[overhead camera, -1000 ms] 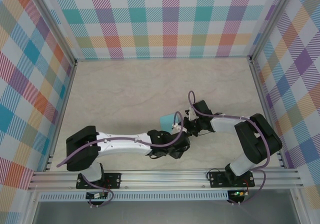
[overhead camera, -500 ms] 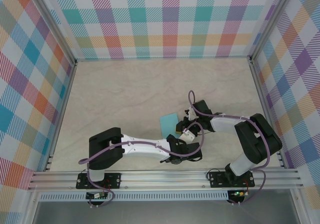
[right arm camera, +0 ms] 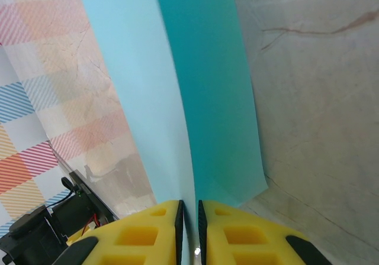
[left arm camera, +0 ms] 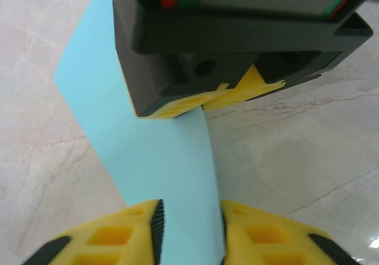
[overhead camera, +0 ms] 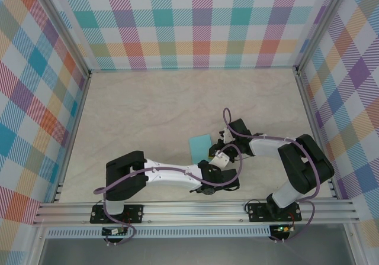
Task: Fold a paper plane with a square sheet of paper (pick it up from the middle)
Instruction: Perform the third fold on the triangle at the bottom-center of the table.
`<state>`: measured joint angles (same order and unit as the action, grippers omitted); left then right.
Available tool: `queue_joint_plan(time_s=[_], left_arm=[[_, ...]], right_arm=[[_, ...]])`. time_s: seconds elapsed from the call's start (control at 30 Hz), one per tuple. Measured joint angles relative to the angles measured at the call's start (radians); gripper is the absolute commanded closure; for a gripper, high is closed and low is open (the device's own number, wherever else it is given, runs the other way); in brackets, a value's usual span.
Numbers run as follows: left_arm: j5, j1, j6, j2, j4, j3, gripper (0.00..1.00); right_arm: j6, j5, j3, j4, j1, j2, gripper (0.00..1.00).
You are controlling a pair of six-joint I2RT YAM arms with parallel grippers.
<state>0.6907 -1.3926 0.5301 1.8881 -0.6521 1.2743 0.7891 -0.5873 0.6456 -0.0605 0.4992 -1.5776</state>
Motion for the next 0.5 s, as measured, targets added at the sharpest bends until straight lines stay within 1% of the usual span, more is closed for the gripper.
queue_joint_plan(time_s=[0.13, 0.23, 0.37, 0.5], left_arm=[[0.003, 0.000, 0.003, -0.028, 0.000, -0.014, 0.92], [-0.006, 0.006, -0.003, -0.045, 0.016, -0.039, 1.00], [-0.059, 0.026, -0.012, -0.084, 0.065, -0.104, 1.00], [-0.160, 0.066, -0.032, -0.156, 0.129, -0.182, 1.00]], right_arm=[[-0.009, 0.001, 0.004, -0.014, 0.000, 0.000, 0.79], [-0.020, 0.004, 0.013, -0.030, 0.000, 0.000, 0.73], [-0.035, 0.031, 0.023, -0.072, -0.003, 0.011, 0.65], [-0.066, 0.088, 0.043, -0.159, -0.017, 0.069, 0.63]])
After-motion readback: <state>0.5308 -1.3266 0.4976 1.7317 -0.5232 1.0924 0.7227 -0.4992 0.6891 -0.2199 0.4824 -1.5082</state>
